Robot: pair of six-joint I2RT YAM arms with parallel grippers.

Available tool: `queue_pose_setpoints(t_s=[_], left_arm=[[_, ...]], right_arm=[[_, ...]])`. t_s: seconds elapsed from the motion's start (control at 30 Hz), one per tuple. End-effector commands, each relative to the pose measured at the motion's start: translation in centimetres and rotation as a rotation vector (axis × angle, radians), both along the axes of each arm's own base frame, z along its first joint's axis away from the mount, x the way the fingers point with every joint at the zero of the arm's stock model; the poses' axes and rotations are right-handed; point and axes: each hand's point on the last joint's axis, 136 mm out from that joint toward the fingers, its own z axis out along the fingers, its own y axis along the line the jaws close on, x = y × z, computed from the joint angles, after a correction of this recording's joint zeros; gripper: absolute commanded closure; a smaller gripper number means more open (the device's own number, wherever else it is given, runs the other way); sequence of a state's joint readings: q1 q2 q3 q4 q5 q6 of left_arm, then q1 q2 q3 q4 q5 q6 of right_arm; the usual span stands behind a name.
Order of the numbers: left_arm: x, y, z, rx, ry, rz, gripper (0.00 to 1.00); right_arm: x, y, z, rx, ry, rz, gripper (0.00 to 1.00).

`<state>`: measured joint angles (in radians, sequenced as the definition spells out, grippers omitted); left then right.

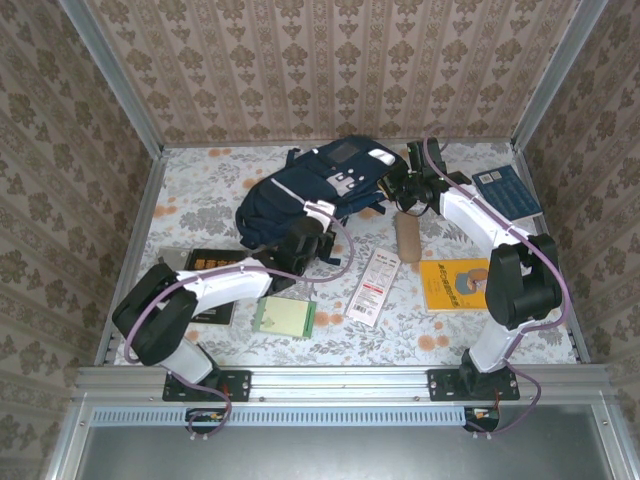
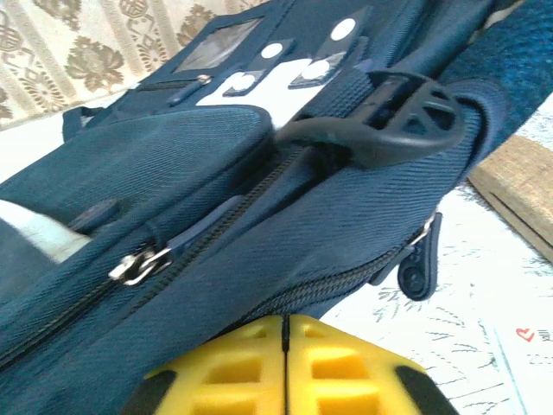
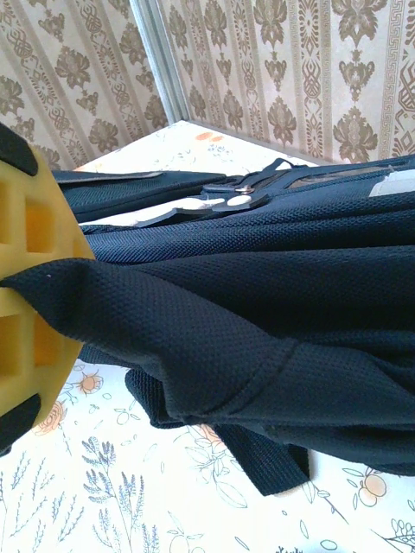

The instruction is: Pack books, pencil case, and school supplies into a backpack

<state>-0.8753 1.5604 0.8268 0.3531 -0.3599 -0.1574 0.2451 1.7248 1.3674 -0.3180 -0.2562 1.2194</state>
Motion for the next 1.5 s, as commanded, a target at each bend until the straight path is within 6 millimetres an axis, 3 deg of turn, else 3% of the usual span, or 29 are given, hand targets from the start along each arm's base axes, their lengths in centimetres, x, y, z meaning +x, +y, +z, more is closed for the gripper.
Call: queue_pose_setpoints(t_s=[0.0, 0.33, 0.63, 0.73, 0.83, 0.9, 1.1, 1.33, 1.47], left_arm=[[0.3, -0.8, -1.1, 0.011, -0.012, -0.043, 0.65], [1.0, -1.9, -2.3, 0.138, -0.107, -0.008, 0.72], [0.0, -3.4, -0.9, 0.139, -0.176, -0.015, 0.73], [-0.1, -2.7, -0.4, 0.153, -0.184, 0.017, 0.73], [0.4, -1.6, -0.1, 0.148, -0.179, 0.043, 0.73], [1.0, -1.0, -0.2, 0.137, -0.16, 0.052, 0.73], [1.8, -0.8, -1.6, 0.123, -0.119, 0.06, 0.74], [2.5, -0.9, -2.8, 0.111, -0.085, 0.063, 0.75], [2.5, -0.9, -2.9, 0.102, -0.078, 0.057, 0.76]], right_arm=[[-0.3, 2.1, 4.0, 0.098, -0.073, 0.072, 0.98], [-0.3, 2.6, 4.8, 0.122, -0.078, 0.094, 0.97], [-0.4, 2.7, 5.1, 0.137, -0.068, 0.09, 0.99], [-0.3, 2.7, 3.7, 0.142, -0.04, 0.084, 0.9], [-0.7, 3.0, 2.3, 0.153, -0.015, 0.091, 0.61], [-1.2, 3.1, 1.1, 0.143, 0.007, 0.102, 0.52], [-3.4, 4.5, -3.4, 0.118, 0.082, 0.144, 0.48], [-6.0, 5.7, -6.5, 0.05, 0.141, 0.182, 0.41], [-6.8, 6.5, -8.3, 0.05, 0.164, 0.18, 0.43]])
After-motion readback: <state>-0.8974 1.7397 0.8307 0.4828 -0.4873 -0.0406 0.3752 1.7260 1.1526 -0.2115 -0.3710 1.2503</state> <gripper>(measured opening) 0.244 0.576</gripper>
